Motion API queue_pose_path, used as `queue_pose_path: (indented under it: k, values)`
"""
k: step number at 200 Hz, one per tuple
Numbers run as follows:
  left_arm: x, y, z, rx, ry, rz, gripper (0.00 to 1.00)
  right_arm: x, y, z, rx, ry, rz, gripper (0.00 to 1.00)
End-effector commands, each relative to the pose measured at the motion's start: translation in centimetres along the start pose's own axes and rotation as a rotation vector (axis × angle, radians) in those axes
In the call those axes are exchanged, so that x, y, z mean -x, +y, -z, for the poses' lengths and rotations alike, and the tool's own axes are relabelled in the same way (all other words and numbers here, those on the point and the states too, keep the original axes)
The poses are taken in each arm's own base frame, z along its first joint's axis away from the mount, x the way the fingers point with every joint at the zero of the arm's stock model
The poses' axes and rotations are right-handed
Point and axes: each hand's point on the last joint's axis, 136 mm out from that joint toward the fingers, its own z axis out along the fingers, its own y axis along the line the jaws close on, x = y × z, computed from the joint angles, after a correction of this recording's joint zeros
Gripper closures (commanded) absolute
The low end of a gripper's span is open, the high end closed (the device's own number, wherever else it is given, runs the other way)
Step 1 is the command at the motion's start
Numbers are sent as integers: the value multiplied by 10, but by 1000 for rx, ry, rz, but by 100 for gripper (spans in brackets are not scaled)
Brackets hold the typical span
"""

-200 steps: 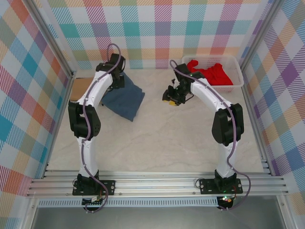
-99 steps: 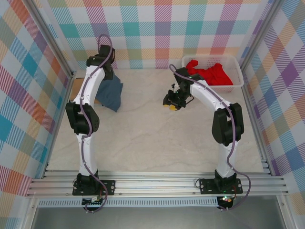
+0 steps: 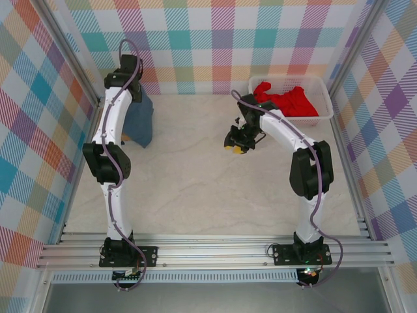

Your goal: Fold and stack the t-shirts

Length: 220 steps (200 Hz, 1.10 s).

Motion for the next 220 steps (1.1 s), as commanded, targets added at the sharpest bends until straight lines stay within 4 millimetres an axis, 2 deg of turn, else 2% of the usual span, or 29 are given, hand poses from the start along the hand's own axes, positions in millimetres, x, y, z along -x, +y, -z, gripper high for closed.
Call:
queue_pose_path:
  k: [1,26,46,95,118,138,146,153,165,169,173,182,198,209,220]
  values:
    - [26,44,16,38,-90,92,100,-11,6,10,-4,10,39,64]
    - [23,65,2,42,-75,141,100,-14,10,4,-10,31,45,65]
    - [14,77,-20,49,-43,175,100,-14,12,0,-12,42,46,65]
    - [-11,102,-95,63,44,332,100,-18,19,-3,-10,64,52,65]
    - [-27,102,-131,36,91,411,100,-21,16,-4,-20,74,50,65]
    - [-48,93,-162,-12,150,476,93,-22,15,-4,-24,78,47,65]
    - [-51,91,-167,-19,160,494,83,-21,15,-4,-22,79,45,65]
    - [-54,93,-168,-9,167,509,72,-21,16,-4,-20,78,46,65]
    - [-50,96,-163,-8,158,525,64,-22,17,-3,-17,80,44,65]
    - [-49,98,-160,-5,153,531,52,-21,16,-3,-18,79,43,65]
    - [-46,100,-155,2,145,534,47,-22,17,-4,-17,80,44,64]
    - [-39,106,-144,19,127,534,45,-22,16,-4,-16,80,43,64]
    - [-22,118,-113,38,77,554,43,-21,16,-4,-16,80,47,64]
    - [-14,124,-88,41,54,582,37,-20,16,-5,-14,75,48,64]
    - [-8,118,-68,-23,48,618,37,-19,16,-6,-14,71,50,64]
